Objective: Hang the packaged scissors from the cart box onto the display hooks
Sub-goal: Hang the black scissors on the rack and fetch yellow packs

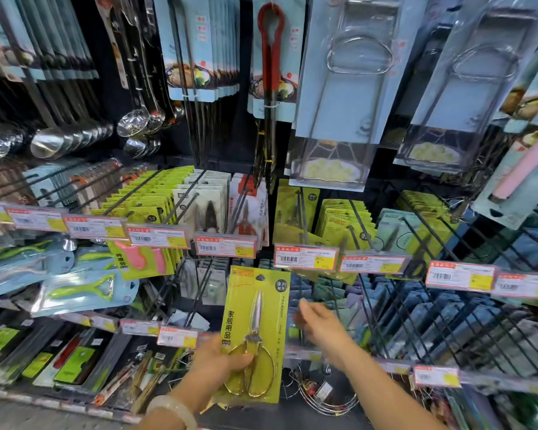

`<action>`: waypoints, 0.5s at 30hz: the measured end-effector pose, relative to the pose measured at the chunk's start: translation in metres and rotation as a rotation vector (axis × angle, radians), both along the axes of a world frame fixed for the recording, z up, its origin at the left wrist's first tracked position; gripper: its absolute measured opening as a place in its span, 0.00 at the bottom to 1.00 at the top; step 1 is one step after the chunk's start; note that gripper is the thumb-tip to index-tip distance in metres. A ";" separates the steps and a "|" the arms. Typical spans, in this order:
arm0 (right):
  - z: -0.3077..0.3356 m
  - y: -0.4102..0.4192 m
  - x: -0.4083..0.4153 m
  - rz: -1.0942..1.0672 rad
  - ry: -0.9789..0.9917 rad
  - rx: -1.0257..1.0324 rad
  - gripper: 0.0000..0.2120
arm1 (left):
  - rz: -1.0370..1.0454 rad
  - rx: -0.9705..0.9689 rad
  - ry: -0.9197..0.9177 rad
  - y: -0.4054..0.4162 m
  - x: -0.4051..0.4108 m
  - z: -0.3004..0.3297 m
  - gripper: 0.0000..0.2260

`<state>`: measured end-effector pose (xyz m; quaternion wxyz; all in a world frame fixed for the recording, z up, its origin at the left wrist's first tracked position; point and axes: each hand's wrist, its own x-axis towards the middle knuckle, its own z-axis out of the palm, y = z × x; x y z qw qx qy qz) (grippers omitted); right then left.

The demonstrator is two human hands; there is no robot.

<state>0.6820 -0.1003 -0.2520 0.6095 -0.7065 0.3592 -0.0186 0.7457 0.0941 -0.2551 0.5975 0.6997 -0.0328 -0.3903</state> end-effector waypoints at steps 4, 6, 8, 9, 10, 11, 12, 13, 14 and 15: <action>-0.013 0.017 -0.020 0.108 -0.055 0.043 0.06 | -0.043 -0.022 -0.020 -0.019 0.000 -0.023 0.57; -0.012 0.017 -0.027 0.008 -0.111 0.012 0.01 | -0.076 -0.029 -0.008 -0.027 0.004 -0.042 0.58; -0.005 0.013 -0.033 -0.043 -0.157 -0.006 0.03 | -0.078 -0.019 -0.040 -0.037 -0.010 -0.011 0.46; -0.001 0.010 -0.035 -0.041 -0.167 -0.024 0.05 | -0.054 -0.036 -0.059 -0.042 -0.013 -0.005 0.38; 0.003 0.008 -0.038 -0.032 -0.166 -0.049 0.07 | -0.013 -0.052 -0.083 -0.047 -0.013 -0.002 0.27; 0.011 0.007 -0.039 -0.024 -0.180 -0.073 0.09 | 0.022 -0.061 -0.122 -0.051 -0.011 -0.001 0.15; 0.015 0.004 -0.038 -0.024 -0.191 -0.092 0.11 | 0.055 -0.063 -0.149 -0.056 -0.008 -0.001 0.08; 0.021 0.002 -0.036 -0.028 -0.208 -0.104 0.11 | 0.082 -0.075 -0.178 -0.061 -0.005 0.000 0.06; 0.023 -0.001 -0.033 -0.037 -0.208 -0.110 0.10 | 0.108 -0.073 -0.198 -0.065 -0.001 0.001 0.08; 0.025 -0.004 -0.028 -0.047 -0.228 -0.112 0.07 | 0.123 -0.077 -0.224 -0.070 0.001 0.006 0.09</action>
